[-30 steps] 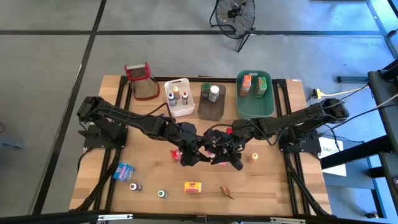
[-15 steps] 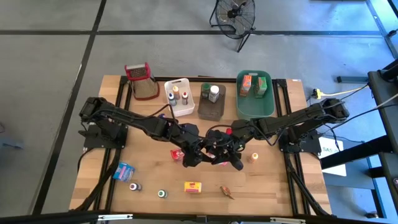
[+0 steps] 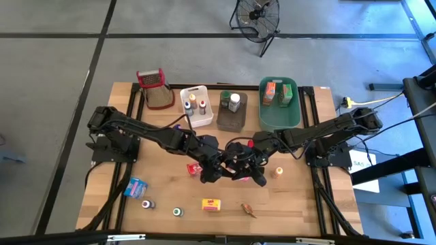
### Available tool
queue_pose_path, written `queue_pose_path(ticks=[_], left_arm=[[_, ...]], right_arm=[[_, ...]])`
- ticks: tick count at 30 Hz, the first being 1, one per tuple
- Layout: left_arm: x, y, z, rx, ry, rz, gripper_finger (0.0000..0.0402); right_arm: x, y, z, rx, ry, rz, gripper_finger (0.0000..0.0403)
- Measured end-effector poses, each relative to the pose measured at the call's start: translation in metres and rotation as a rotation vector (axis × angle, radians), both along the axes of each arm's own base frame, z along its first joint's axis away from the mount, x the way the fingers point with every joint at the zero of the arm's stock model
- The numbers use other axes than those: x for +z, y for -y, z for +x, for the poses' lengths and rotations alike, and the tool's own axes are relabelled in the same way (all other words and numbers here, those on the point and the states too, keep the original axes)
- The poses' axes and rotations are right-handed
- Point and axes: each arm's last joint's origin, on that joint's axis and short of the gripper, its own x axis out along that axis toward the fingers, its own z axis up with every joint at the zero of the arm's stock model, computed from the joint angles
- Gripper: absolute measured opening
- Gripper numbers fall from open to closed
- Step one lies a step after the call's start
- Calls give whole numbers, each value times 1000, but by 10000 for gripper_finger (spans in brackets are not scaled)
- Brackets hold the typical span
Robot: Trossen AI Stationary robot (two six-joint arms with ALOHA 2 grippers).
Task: Pick & Place Kitchen Items
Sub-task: Put the pink food coloring into the white bin
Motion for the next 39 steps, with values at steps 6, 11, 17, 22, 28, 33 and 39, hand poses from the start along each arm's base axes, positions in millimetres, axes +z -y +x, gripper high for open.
queue_pose_path(ticks=[6,11,17,22,28,33,39], left_arm=[[1,-1,-1,37,-7,-8,148],[1,3,-2,58,-4,14,149],[1,4,-3,91,-17,3,164],[1,4,-3,104,-25,-14,187],[-3,2,-5,105,-52,31,197],[-3,1,-5,115,-52,67,194],[-3,1,-5,101,-46,93,191]], right_arm=[[0,0,0,-3,3,-4,104],[0,0,0,-2,4,-7,104],[0,0,0,-4,5,-11,104],[0,0,0,-4,5,-11,104],[0,0,0,1,10,-8,104],[0,0,0,-3,5,-10,104],[0,0,0,-3,6,-10,104]])
